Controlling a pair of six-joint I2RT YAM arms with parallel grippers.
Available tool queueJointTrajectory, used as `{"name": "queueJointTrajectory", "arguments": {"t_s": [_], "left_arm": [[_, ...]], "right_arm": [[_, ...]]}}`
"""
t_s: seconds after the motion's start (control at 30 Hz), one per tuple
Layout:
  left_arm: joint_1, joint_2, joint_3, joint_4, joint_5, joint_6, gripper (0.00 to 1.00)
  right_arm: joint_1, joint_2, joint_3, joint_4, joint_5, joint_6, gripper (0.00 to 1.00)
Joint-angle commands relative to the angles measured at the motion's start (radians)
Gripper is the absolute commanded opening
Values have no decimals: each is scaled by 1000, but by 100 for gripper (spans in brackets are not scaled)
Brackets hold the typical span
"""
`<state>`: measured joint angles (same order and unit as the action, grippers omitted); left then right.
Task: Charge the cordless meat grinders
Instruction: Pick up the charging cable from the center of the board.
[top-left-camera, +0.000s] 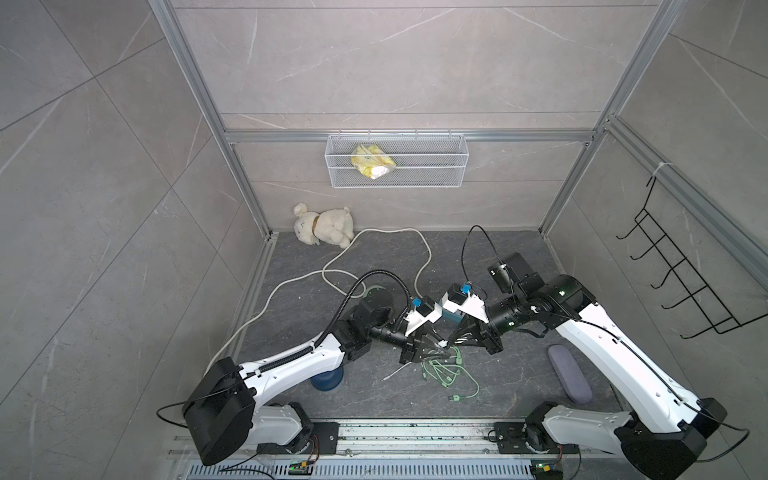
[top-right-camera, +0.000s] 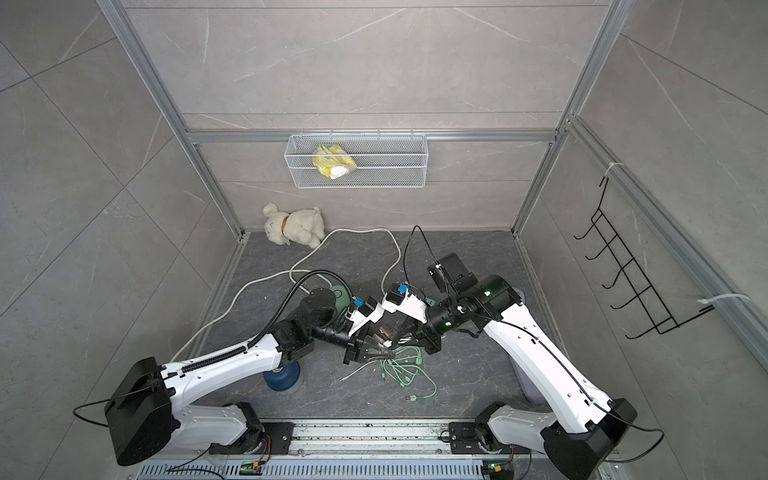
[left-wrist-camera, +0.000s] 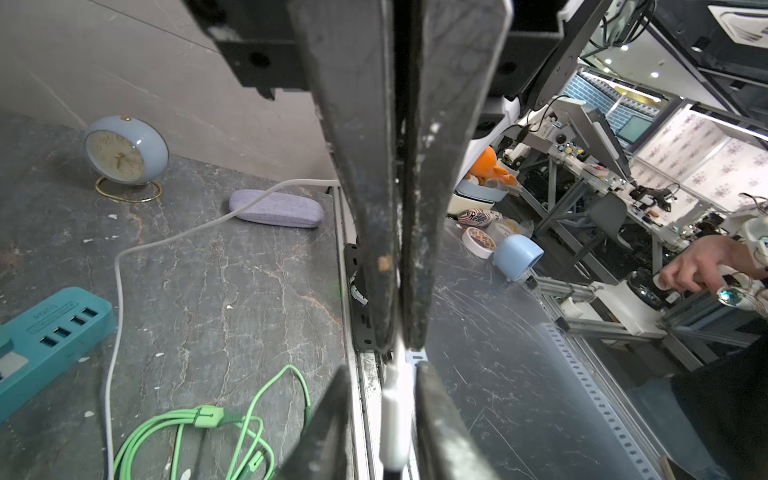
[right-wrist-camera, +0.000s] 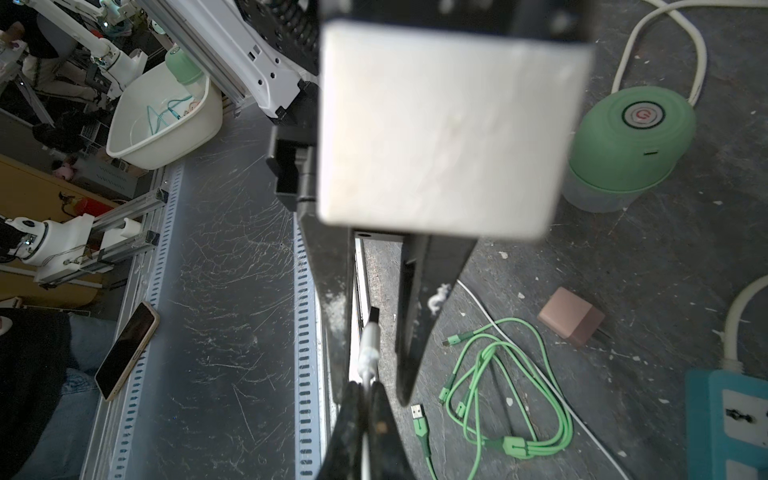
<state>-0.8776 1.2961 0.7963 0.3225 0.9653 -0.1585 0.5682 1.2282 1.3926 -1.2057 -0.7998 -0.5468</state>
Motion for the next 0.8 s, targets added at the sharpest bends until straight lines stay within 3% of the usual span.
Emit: {"name": "queueJointTrajectory", "arguments": {"t_s": [0.0, 0.27, 0.5, 0.6, 0.63, 0.7, 0.77], "left_arm": [[-2, -53, -12, 54, -22, -36, 36], [-2, -87, -32, 31, -37, -28, 32], [-2, -80, -29, 26, -20, -25, 1], [-2, -83, -31, 28, -16, -25, 0], [-2, -83, -31, 30, -15, -22, 0], [-3, -84, -32, 41, -16, -22, 0], [-2, -79, -33, 66, -17, -26, 0]], "right_arm": [[4, -24, -12, -31, 6, -27, 0], [4, -23, -13, -55, 34, -42, 0], [4, -23, -17, -45, 30, -32, 0], [5, -20, -17, -32, 18, -19, 0], [5, -19, -18, -26, 14, -10, 4], [3, -18, -25, -13, 14, 15, 25], [4, -18, -35, 1, 0, 31, 36]]}}
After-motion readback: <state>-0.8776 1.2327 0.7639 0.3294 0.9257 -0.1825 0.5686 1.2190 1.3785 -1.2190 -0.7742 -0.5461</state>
